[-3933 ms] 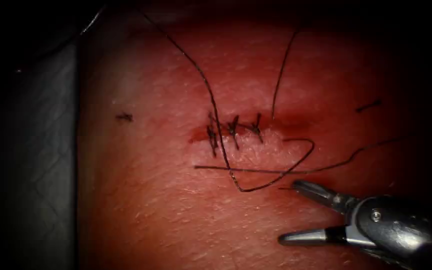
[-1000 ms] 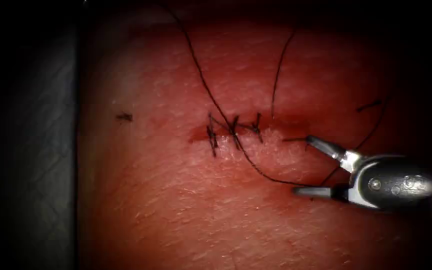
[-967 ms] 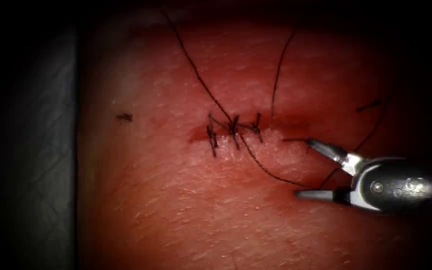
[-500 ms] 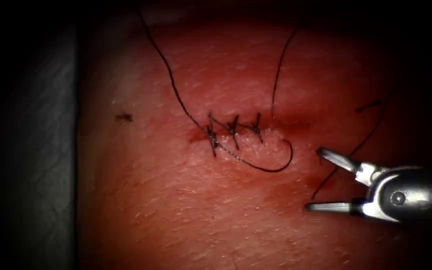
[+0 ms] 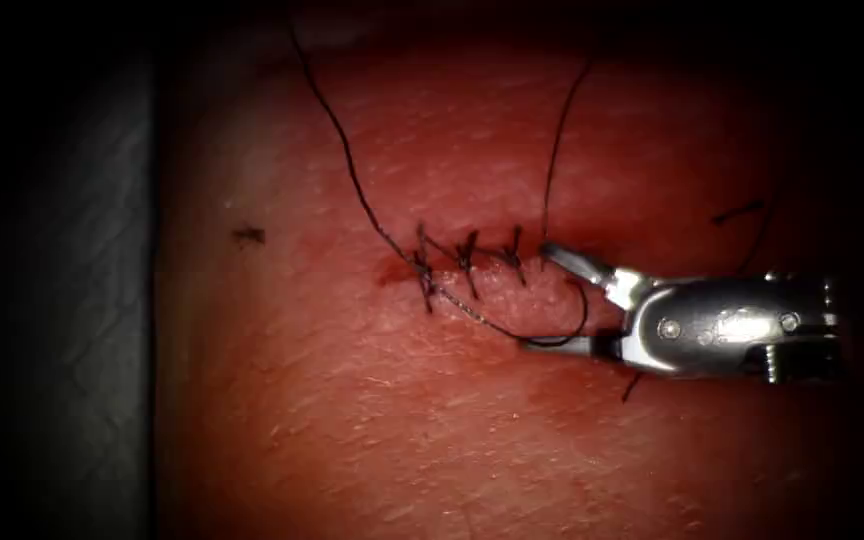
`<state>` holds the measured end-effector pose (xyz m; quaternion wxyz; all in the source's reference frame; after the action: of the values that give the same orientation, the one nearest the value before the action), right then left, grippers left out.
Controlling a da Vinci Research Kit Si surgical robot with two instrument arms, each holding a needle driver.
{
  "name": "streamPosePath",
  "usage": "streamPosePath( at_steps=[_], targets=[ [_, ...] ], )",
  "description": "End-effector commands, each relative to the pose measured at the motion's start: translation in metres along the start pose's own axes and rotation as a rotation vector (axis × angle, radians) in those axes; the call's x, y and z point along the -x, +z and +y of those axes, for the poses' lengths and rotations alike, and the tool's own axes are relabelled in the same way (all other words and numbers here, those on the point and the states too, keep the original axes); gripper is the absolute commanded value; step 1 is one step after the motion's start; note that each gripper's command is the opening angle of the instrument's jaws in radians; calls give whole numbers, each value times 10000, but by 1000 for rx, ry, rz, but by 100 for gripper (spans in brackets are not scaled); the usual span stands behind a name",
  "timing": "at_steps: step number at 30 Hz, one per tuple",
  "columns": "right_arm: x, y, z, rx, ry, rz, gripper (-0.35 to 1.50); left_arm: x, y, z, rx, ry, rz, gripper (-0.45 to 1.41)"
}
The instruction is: Wound Closure
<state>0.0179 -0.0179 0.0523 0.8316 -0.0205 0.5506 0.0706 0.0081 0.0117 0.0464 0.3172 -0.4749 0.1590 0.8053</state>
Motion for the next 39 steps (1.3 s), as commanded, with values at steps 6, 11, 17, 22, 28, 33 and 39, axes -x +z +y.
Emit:
streamPosePath(
  at_steps=[6,11,17,22,28,33,39],
  targets=[
    [-20,-30,-14,64,31,-56,-35,1,10,8,6,0,9,-45],
    [-53,-40,-42,57,32,-45,-35,0,14,13,5,1,10,-45],
    [-90,-47,-82,11,18,-23,-35,-1,17,19,15,6,8,-45],
    [-129,-42,-130,-38,-10,-10,-35,-3,24,29,29,11,10,-45],
    [-182,-27,-183,-97,-29,33,-35,-8,35,42,58,17,24,-45],
    [-184,-17,-175,-81,-19,55,103,-8,38,48,71,23,22,-45],
    [-134,-46,-111,-35,26,73,125,-6,38,48,75,25,23,-45]
  ],
)
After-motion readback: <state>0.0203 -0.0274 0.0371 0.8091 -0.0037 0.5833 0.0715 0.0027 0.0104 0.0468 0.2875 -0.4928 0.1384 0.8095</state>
